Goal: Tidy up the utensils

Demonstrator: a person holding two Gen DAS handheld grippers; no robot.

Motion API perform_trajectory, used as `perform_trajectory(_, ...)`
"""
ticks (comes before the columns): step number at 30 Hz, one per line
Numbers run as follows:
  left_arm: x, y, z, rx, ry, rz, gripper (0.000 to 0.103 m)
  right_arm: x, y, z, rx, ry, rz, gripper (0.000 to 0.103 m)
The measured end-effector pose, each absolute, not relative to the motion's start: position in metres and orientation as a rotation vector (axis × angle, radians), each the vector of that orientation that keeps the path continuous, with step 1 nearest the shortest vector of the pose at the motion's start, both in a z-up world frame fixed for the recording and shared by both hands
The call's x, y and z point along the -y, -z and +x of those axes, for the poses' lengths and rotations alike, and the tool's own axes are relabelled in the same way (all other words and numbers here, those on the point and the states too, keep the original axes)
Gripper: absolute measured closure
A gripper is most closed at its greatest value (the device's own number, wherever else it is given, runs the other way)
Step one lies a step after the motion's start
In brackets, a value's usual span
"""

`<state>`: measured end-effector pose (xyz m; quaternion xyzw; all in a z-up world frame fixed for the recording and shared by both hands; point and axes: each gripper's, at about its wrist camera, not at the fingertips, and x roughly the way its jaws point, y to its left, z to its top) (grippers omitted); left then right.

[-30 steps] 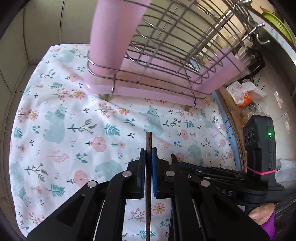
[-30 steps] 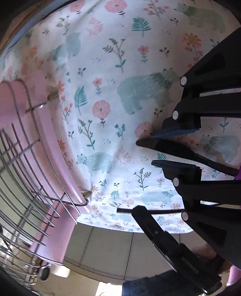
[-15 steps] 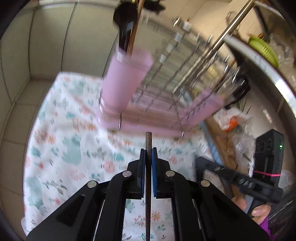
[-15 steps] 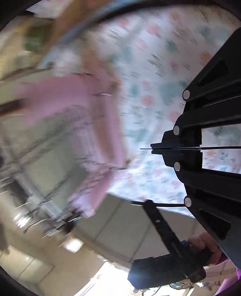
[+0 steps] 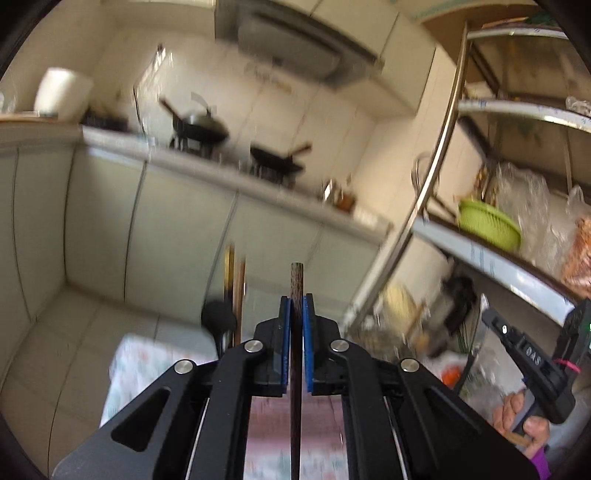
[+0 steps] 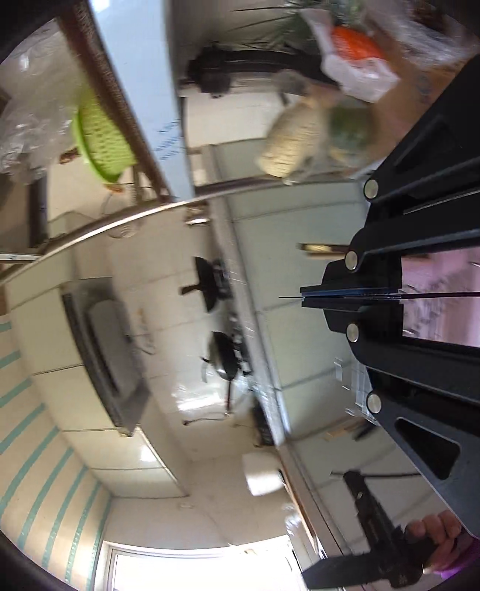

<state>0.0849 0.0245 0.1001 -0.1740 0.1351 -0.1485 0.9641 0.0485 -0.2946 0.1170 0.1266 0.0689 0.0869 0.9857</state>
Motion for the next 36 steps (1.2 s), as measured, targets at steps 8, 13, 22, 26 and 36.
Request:
perform_trajectory(8,-0.012,-0.1,0.12,-0.023,0.117,-0.293,0.098,0.304,-0.107,0.094,-0.035,-0.136,0.265,0.102)
perform_trajectory(13,-0.005,-0.086,0.135,0.057,0.04,-0.255,0.098,0.306,-0.096,0.105,0.004,-0.118,0.26,0.102)
perform_trajectory(22,-0.003,-0.045,0.132,0.042,0.0,-0.257,0.098,0.308,-0.065,0.115,-0.015,-0.121,0.287,0.102)
perform_trajectory(26,-0.004,-0.033,0.122,0.008,0.007,-0.268,0.098,0.311,-0.048,0.112,-0.061,-0.115,0.31,0.102)
perform_trajectory(36,-0.019,-0.007,0.117,-0.158,0.045,-0.342,0.098,0.31,-0.013,0.109,-0.207,-0.096,0.31,0.102)
